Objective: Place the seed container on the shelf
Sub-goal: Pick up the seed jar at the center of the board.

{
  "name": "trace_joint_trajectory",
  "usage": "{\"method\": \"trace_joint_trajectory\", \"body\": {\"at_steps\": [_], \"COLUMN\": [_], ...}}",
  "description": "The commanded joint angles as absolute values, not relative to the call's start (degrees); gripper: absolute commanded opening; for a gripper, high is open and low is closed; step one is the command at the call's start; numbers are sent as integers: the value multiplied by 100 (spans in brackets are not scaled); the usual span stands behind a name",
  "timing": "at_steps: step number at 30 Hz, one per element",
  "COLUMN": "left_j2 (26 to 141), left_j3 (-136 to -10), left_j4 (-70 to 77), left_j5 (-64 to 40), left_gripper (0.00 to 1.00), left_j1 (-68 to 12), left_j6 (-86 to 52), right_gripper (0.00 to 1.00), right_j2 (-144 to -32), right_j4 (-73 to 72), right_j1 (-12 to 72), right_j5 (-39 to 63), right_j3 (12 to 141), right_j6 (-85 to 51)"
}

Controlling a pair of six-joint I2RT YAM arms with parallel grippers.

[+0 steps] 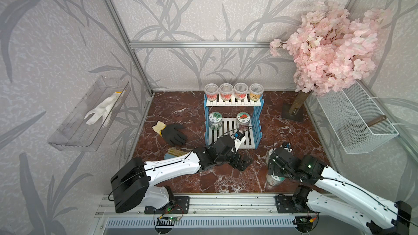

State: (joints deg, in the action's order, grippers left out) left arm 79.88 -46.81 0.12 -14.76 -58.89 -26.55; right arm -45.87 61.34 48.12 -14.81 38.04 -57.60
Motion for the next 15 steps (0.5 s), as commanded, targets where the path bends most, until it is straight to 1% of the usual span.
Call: {"method": "trace_joint_trajectory", "body": {"at_steps": [1, 8, 15], "left_j2": [8135, 8523, 8468], "left_j3": [-4736, -4821, -4849], "left_j4": [357, 408, 254], "left_j5": [-1564, -1616, -1343], "left_gripper": [100, 100, 100], "left_j1": [-5980, -6063, -6080], "left_j6": [-2681, -2677, -2623], "right_gripper": [99, 99, 100], "right_j2": [-4459, -4465, -4504], "right_j4": [5968, 6053, 5983], "right_j1": [4842, 4841, 4841], "right_j5": [-1300, -1187, -1204], "right_j3": [3691, 3577, 3491], "right_j6": [-5908, -5939, -5932]}}
